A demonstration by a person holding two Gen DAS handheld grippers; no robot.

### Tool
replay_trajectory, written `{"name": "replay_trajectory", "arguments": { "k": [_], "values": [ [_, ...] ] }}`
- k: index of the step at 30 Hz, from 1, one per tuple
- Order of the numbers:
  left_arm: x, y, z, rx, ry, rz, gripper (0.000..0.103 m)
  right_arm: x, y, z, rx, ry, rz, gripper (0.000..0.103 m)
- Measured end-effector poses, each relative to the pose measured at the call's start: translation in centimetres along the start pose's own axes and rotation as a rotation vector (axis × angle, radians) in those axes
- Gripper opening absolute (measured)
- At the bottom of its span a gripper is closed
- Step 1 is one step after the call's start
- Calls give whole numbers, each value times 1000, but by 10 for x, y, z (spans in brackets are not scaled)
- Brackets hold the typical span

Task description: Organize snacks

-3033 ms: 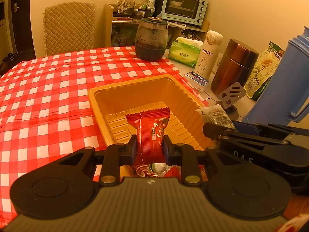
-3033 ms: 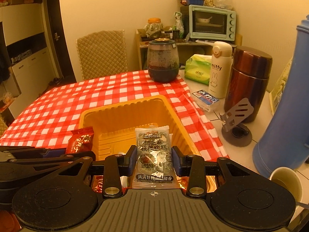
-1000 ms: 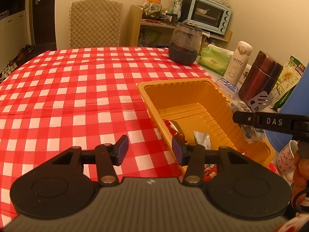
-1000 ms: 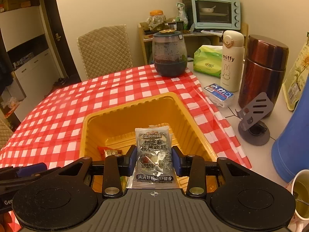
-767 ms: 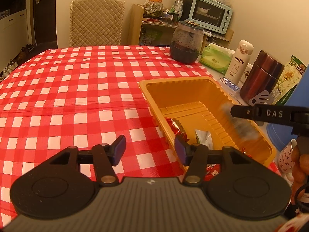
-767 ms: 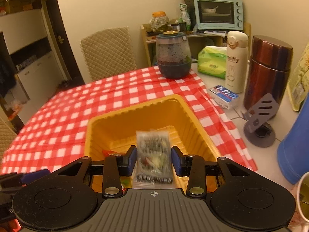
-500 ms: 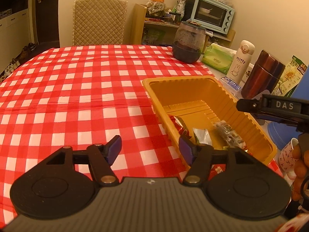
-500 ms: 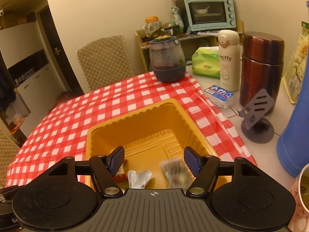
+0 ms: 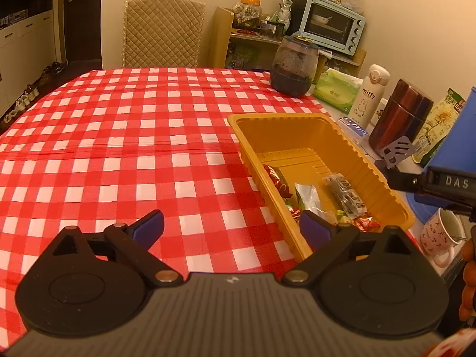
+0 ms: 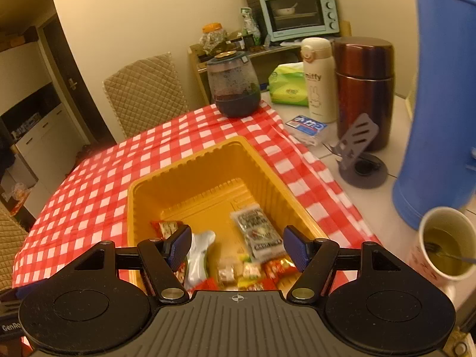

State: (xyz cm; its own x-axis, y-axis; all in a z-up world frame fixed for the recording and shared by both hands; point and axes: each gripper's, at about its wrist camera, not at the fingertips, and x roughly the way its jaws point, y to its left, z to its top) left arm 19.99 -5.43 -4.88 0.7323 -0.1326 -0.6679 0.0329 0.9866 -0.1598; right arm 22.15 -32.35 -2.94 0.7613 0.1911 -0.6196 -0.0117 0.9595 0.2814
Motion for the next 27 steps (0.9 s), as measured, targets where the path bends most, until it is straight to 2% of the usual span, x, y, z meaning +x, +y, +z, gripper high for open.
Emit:
{"name": "replay_trajectory", "arguments": {
  "k": [4,12,27],
  "values": [
    [-17,-2,-3,12,-10,-1,102,-18,3,-6,-9,8,-6,70],
    [-54,-6,-14,29,-22,3,103,-56,17,-24,-58,5,-11,76],
    [-116,-8,-35,18,-22,33,102,-113,35,-60,-119,20,-28,79]
  ]
}}
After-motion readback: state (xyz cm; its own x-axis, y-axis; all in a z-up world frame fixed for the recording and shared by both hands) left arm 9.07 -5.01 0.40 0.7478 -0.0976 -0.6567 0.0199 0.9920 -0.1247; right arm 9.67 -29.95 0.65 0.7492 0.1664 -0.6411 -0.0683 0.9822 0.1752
